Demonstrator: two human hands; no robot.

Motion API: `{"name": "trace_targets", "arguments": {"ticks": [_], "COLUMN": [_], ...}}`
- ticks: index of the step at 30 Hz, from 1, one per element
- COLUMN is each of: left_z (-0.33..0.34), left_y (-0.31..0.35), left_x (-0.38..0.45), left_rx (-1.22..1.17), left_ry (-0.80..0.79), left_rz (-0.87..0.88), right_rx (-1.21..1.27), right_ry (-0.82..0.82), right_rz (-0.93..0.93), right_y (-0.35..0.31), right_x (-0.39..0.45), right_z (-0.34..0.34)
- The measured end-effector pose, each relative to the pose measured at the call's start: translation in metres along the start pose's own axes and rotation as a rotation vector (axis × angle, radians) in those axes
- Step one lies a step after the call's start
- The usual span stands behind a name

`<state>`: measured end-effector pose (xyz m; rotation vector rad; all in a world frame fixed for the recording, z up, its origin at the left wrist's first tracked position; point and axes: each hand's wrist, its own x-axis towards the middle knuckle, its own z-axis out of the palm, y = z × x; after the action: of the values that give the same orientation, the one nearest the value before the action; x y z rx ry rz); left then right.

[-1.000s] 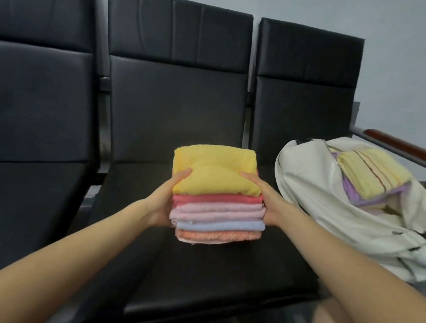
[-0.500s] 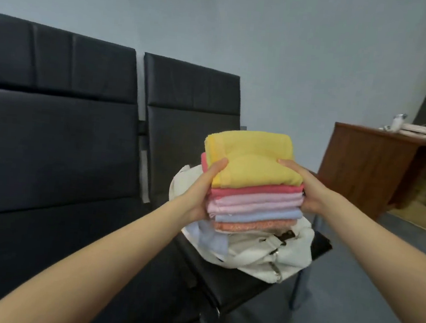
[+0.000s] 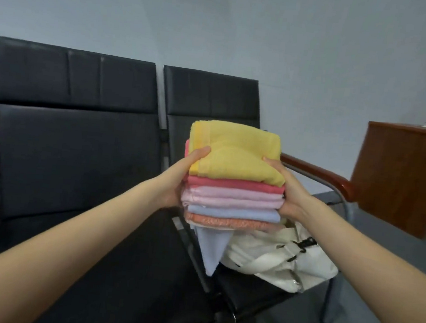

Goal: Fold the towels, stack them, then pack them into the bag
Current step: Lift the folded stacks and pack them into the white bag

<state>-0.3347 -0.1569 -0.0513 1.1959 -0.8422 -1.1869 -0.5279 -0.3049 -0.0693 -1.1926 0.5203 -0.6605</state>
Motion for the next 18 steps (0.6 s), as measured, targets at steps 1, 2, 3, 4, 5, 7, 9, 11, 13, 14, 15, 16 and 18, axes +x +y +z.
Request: {"name": "trace_targets", "arguments": {"ticks": [1, 2, 3, 4, 5, 7, 9, 11, 13, 14, 15, 16, 18], "left_z": [-0.013, -0.027, -0.041, -0.055, -0.07, -0.097, -0.122, -0.143, -0.162, -0.172, -0.181, -0.189, -0.204], "left_y": [0.001, 0.003, 0.005, 0.007, 0.01, 0.014, 0.017, 0.017, 0.015, 0.012, 0.01, 0.009, 0.007], "left_x": [-0.013, -0.026, -0.039, -0.052, -0.063, -0.087, -0.109, -0.127, -0.143, -0.148, -0.152, -0.155, -0.158], "left_rx": [0.003, 0.009, 0.015, 0.018, 0.02, 0.032, 0.039, 0.053, 0.056, 0.058, 0.059, 0.066, 0.063], "left_ry": [0.026, 0.054, 0.08, 0.107, 0.128, 0.183, 0.238, 0.287, 0.338, 0.353, 0.356, 0.357, 0.358], "left_rz": [-0.003, -0.005, -0.005, -0.009, -0.014, -0.013, -0.015, -0.034, -0.055, -0.066, -0.074, -0.079, -0.088], "right_rx": [0.002, 0.006, 0.009, 0.012, 0.014, -0.001, -0.026, -0.039, -0.03, -0.025, -0.02, -0.019, -0.037], "right_ry": [-0.025, -0.055, -0.089, -0.123, -0.157, -0.215, -0.254, -0.29, -0.326, -0.344, -0.356, -0.365, -0.365], "right_rz": [0.018, 0.039, 0.06, 0.082, 0.095, 0.098, 0.109, 0.13, 0.163, 0.185, 0.203, 0.217, 0.235], "right_y": [0.007, 0.013, 0.019, 0.023, 0.027, 0.035, 0.045, 0.057, 0.072, 0.08, 0.086, 0.092, 0.097], "right_x": [0.004, 0.008, 0.01, 0.013, 0.017, 0.025, 0.032, 0.036, 0.041, 0.043, 0.045, 0.048, 0.052], "right_z": [0.015, 0.032, 0.049, 0.067, 0.084, 0.117, 0.148, 0.176, 0.198, 0.207, 0.214, 0.22, 0.23]}}
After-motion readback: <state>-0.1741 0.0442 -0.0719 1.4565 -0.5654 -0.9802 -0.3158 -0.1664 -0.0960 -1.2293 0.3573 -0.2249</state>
